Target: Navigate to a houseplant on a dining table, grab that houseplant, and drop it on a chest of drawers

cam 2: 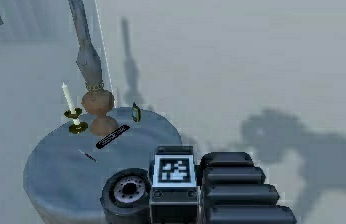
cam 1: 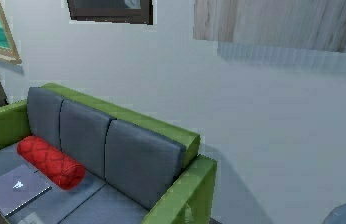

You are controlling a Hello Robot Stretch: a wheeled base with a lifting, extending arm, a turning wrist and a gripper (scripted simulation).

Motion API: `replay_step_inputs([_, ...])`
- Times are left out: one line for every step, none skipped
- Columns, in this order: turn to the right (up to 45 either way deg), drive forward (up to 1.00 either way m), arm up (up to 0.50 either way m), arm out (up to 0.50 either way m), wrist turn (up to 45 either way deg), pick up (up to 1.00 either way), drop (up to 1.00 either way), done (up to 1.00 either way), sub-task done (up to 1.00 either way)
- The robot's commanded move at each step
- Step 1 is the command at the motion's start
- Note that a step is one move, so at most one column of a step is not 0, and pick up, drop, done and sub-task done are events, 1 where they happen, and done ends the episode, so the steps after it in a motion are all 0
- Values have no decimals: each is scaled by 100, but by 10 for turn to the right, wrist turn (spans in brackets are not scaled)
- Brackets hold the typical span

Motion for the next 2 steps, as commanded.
replay_step_inputs([-450, 0, 0, 0, 0, 0, 0, 0, 0])
replay_step_inputs([-450, 0, 0, 0, 0, 0, 0, 0, 0])
